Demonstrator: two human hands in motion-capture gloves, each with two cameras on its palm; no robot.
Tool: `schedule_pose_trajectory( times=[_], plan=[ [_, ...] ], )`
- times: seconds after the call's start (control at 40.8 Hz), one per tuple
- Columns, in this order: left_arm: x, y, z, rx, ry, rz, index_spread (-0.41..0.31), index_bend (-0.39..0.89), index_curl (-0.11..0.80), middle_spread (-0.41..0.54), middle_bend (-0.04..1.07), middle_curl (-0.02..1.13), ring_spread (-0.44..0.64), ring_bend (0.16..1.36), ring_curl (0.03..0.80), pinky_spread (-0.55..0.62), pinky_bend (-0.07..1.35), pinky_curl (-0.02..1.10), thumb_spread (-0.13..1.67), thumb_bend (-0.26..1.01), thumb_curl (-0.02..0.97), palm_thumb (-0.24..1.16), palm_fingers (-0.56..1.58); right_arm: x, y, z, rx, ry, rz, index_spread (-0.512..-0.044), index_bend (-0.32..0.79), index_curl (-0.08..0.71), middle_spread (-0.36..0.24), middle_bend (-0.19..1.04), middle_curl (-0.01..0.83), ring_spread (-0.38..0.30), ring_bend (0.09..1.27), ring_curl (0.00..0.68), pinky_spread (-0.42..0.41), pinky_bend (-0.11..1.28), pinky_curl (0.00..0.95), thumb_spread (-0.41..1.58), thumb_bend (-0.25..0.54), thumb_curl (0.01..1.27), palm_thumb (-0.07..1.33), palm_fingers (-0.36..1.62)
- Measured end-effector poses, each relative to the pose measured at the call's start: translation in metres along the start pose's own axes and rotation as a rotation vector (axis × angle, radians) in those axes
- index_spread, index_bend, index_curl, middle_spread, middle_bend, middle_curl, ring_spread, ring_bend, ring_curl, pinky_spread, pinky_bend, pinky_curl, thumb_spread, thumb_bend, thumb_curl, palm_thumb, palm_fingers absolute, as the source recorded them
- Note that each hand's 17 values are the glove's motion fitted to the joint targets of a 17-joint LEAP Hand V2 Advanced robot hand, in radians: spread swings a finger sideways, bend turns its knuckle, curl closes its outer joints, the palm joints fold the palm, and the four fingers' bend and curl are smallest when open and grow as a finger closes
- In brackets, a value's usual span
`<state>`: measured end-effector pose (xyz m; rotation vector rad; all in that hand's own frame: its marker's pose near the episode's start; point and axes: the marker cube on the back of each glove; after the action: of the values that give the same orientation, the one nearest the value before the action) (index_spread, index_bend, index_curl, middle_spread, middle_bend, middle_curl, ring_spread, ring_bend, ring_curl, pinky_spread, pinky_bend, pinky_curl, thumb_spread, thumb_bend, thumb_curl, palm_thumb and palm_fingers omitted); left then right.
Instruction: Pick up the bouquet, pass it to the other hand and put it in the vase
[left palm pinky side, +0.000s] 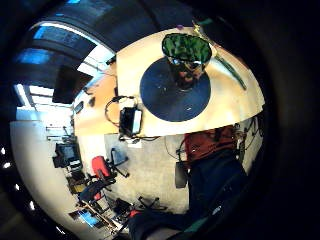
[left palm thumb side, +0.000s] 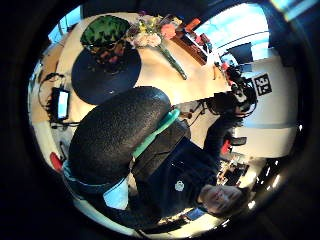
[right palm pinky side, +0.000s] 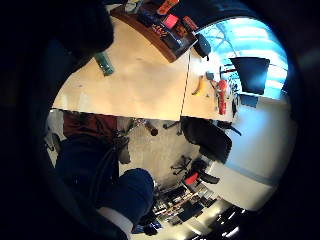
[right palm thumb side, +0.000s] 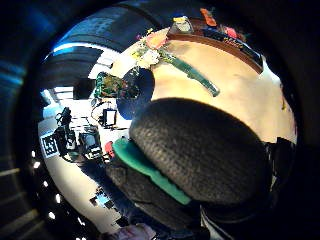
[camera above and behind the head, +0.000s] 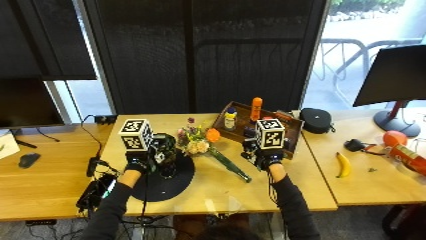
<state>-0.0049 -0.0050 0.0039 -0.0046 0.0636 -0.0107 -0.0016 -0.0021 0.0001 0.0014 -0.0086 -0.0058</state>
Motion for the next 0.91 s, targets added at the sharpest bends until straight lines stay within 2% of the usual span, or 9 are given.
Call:
schedule_pose_trajectory(
  times=[0.025,0.147,0.319,0.638,0.908],
  plan=[
    [-0.001,-0.001,0.001,-0.005,0.016,-0.003,-0.01,0.14,0.038,0.057,0.19,0.04,0.07,0.42,0.082,0.11,0.35,0.08,0.4,0.02,0.025,0.04,0.4,0.0,0.0,0.0,0.001,-0.001,-0.001,-0.191,0.05,0.007,-0.034,0.24,0.063,-0.043,0.45,0.094,0.04,0.47,0.106,0.42,0.077,0.02,0.13,0.59],
    [-0.015,-0.009,0.01,-0.036,0.097,-0.04,-0.024,0.15,0.095,0.083,0.19,0.12,0.12,0.46,0.158,0.17,0.37,0.16,0.68,0.01,0.061,0.06,0.36,-0.004,0.003,0.0,0.017,0.001,-0.015,-0.285,0.07,0.063,-0.052,0.25,0.135,-0.065,0.52,0.201,0.061,0.53,0.21,0.72,0.068,0.05,0.14,0.52],
    [-0.019,-0.004,0.005,0.026,0.008,-0.071,-0.027,0.16,0.153,0.102,0.2,0.18,0.16,0.48,0.198,0.23,0.35,0.2,0.89,-0.01,0.108,0.07,0.33,-0.01,0.004,-0.001,0.039,0.008,-0.026,-0.342,0.08,0.085,-0.063,0.27,0.201,-0.082,0.56,0.252,0.074,0.55,0.26,0.96,0.041,0.08,0.13,0.49],
    [-0.004,0.012,-0.006,0.067,-0.156,-0.074,-0.023,0.15,0.22,0.129,0.18,0.25,0.2,0.49,0.23,0.26,0.35,0.26,1.04,-0.01,0.172,0.08,0.29,-0.036,-0.019,-0.013,0.025,0.019,-0.03,-0.364,0.08,0.103,-0.064,0.31,0.283,-0.094,0.58,0.292,0.077,0.55,0.3,1.13,-0.004,0.13,0.14,0.48],
    [0.015,0.012,0.0,0.054,-0.195,-0.013,-0.017,0.15,0.257,0.159,0.17,0.27,0.23,0.5,0.251,0.3,0.35,0.29,1.06,-0.02,0.211,0.08,0.22,-0.047,-0.041,-0.035,0.05,0.005,0.099,-0.352,0.09,0.113,-0.066,0.32,0.324,-0.099,0.6,0.315,0.068,0.56,0.317,1.17,-0.008,0.17,0.17,0.51]
  ],
)
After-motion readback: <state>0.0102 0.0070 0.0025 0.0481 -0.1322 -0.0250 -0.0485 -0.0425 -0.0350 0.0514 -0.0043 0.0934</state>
